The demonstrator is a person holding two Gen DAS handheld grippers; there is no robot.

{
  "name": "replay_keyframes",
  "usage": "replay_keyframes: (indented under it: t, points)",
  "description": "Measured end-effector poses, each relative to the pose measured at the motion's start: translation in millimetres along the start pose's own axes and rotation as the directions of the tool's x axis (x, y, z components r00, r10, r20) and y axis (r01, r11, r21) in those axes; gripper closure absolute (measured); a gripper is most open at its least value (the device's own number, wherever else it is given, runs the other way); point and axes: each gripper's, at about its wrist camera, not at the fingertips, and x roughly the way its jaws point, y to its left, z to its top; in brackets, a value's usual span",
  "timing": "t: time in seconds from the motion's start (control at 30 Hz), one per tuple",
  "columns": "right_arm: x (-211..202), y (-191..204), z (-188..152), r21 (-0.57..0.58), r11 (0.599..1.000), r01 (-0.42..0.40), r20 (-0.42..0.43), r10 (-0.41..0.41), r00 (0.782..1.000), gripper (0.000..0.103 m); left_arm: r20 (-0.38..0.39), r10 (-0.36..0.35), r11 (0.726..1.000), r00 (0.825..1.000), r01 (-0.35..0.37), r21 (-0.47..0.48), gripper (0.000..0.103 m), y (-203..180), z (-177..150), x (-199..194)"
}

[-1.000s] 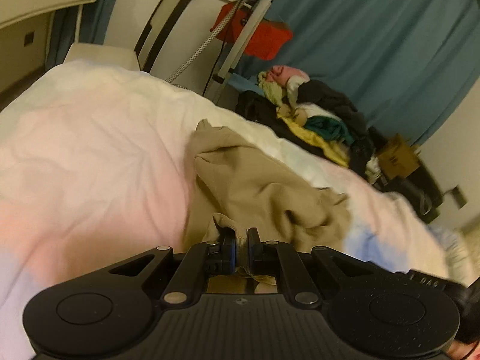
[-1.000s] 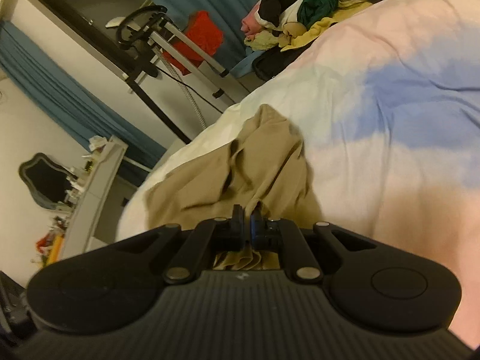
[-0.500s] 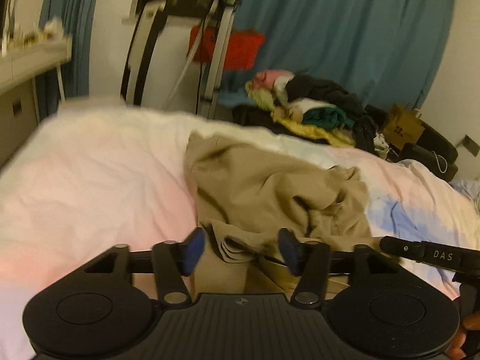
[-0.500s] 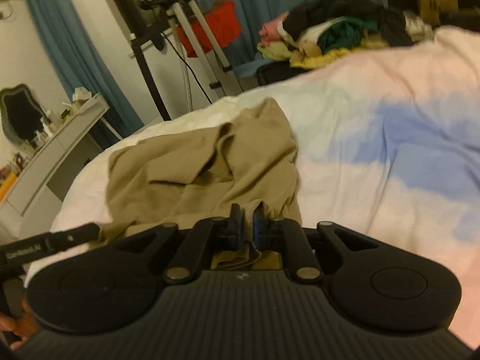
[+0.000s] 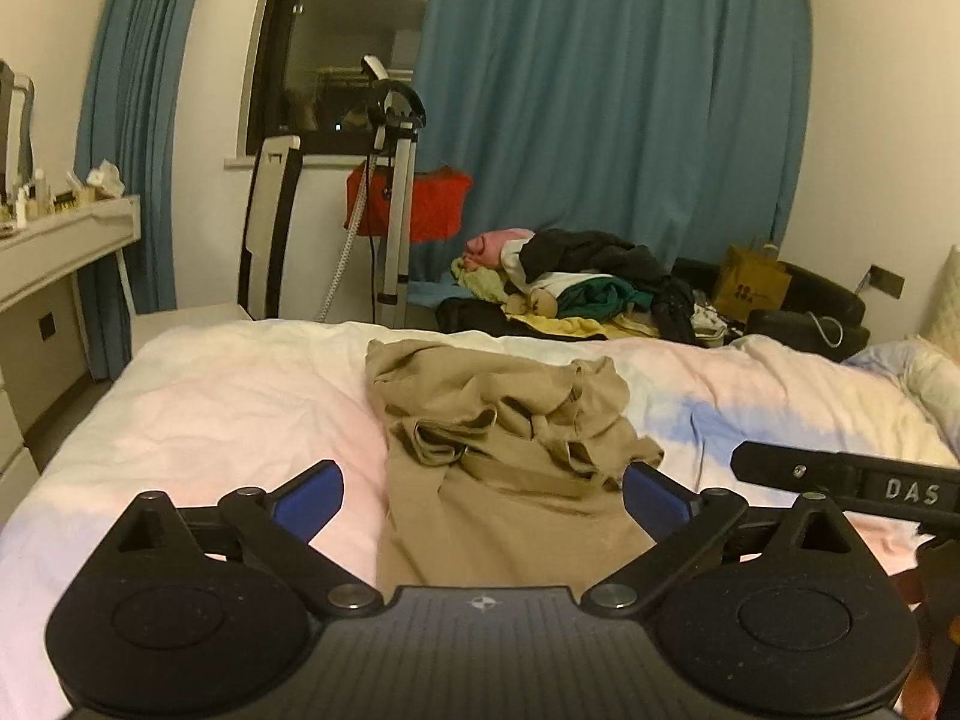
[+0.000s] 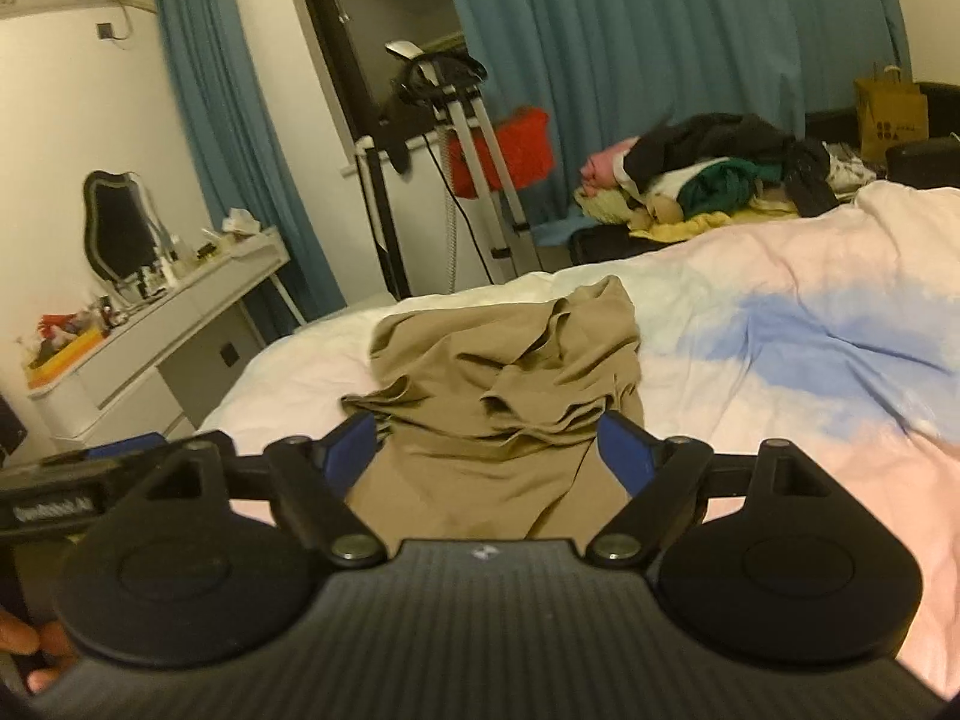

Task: Fold clothes
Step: 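Lower the hem onto the folded shirt and open both grippers, then grasp the folded beige shirt edge with the left gripper while the right gripper grasps beside it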

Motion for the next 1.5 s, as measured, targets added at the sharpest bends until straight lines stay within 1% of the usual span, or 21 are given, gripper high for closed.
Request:
replay_keyframes:
  t: [0.1,0.17,0.23,0.33,0.4,0.5,0.63,0.73,0.83,0.87,0.9,0.97,1.0,1.07,1.13,1.17,1.2,1.23,1.27,1.37,1.5]
  points:
    - [-12.8,4.1,-12.0,-0.018,1.000,0.012,0.007,-0.012,1.000,0.021,0.002,-0.004,1.000,1.000,0.004,-0.015,0.000,0.4,-14.2,-11.5]
    - [-17.2,4.4,-17.4,-0.014,1.000,0.022,0.013,-0.022,1.000,0.021,0.000,0.010,0.999,1.000,-0.010,-0.030,0.000,3.0,-20.5,-13.3]
    - [-19.1,4.2,-20.4,-0.013,0.999,0.037,0.021,-0.037,0.999,0.021,-0.006,0.033,0.999,0.999,-0.033,-0.029,0.000,3.8,-22.7,-11.8]
    - [-19.8,5.5,-22.3,-0.041,0.997,0.065,0.058,-0.062,0.996,0.021,-0.016,0.045,0.998,0.999,-0.046,-0.033,0.000,6.0,-23.3,-7.3]
    - [-19.3,5.3,-22.2,-0.045,0.997,0.066,0.073,-0.062,0.995,0.021,-0.024,0.048,0.998,0.999,-0.049,-0.039,0.000,6.9,-24.2,-4.2]
    - [-17.7,4.1,-23.9,-0.046,0.996,0.073,0.085,-0.068,0.994,0.021,-0.024,0.064,0.998,0.998,-0.065,-0.016,0.000,5.0,-26.8,-1.7]
    - [-14.9,2.4,-26.0,-0.043,0.996,0.081,0.075,-0.077,0.994,0.021,-0.030,0.065,0.998,0.997,-0.065,-0.002,0.000,2.7,-29.0,1.5]
    - [-14.2,2.2,-26.7,-0.038,0.996,0.078,0.073,-0.075,0.994,0.021,-0.037,0.078,0.997,0.996,-0.078,0.009,0.000,1.2,-30.7,4.9]
    - [-14.3,3.2,-28.0,-0.056,0.996,0.076,0.075,-0.071,0.995,0.022,-0.042,0.079,0.997,0.996,-0.078,0.010,0.000,0.7,-31.4,6.4]
    - [-14.5,4.6,-28.4,-0.070,0.995,0.075,0.076,-0.070,0.995,0.025,-0.043,0.078,0.997,0.996,-0.078,0.010,0.000,0.6,-31.5,6.6]
    - [-14.8,5.9,-28.9,-0.084,0.994,0.075,0.077,-0.069,0.995,0.041,-0.044,0.077,0.997,0.996,-0.077,0.010,0.000,0.6,-31.5,6.7]
    - [-13.4,8.7,-29.3,-0.103,0.991,0.089,0.064,-0.083,0.995,0.055,-0.046,0.077,0.997,0.996,-0.077,0.009,0.000,0.3,-31.5,7.0]
    - [-13.4,8.3,-29.6,-0.101,0.991,0.090,0.064,-0.084,0.994,0.056,-0.047,0.078,0.997,0.996,-0.078,0.008,0.000,0.3,-31.5,7.3]
    - [-13.2,7.2,-30.2,-0.095,0.991,0.096,0.065,-0.090,0.994,0.056,-0.050,0.078,0.997,0.996,-0.078,0.005,0.000,0.2,-31.6,7.7]
    - [-12.7,4.6,-30.1,-0.083,0.992,0.090,0.070,-0.085,0.994,0.055,-0.052,0.079,0.997,0.996,-0.079,0.003,0.000,0.4,-31.6,8.0]
    - [-12.0,2.8,-29.4,-0.069,0.994,0.083,0.065,-0.078,0.995,0.040,-0.053,0.079,0.997,0.995,-0.079,0.001,0.000,0.5,-31.7,8.2]
    - [-11.1,0.9,-28.4,-0.047,0.995,0.085,0.062,-0.082,0.995,0.015,-0.054,0.078,0.997,0.995,-0.078,-0.001,0.000,0.6,-31.7,8.4]
    - [-10.8,-1.1,-28.4,-0.026,0.995,0.092,0.067,-0.090,0.994,0.005,-0.055,0.077,0.997,0.996,-0.078,-0.002,0.000,0.5,-31.7,8.5]
    - [-10.6,-2.6,-28.2,-0.008,0.995,0.101,0.067,-0.101,0.993,0.000,-0.055,0.077,0.997,0.995,-0.077,-0.002,0.000,0.4,-31.7,8.7]
    - [-8.6,-4.8,-28.8,0.000,0.997,0.081,0.052,-0.081,0.995,0.000,-0.062,0.076,0.997,0.995,-0.077,-0.005,0.000,0.7,-32.7,9.9]
    - [-4.6,-5.7,-31.1,0.005,0.994,0.113,0.035,-0.113,0.993,0.000,-0.079,0.072,0.997,0.994,-0.073,-0.015,0.000,2.0,-34.4,12.0]
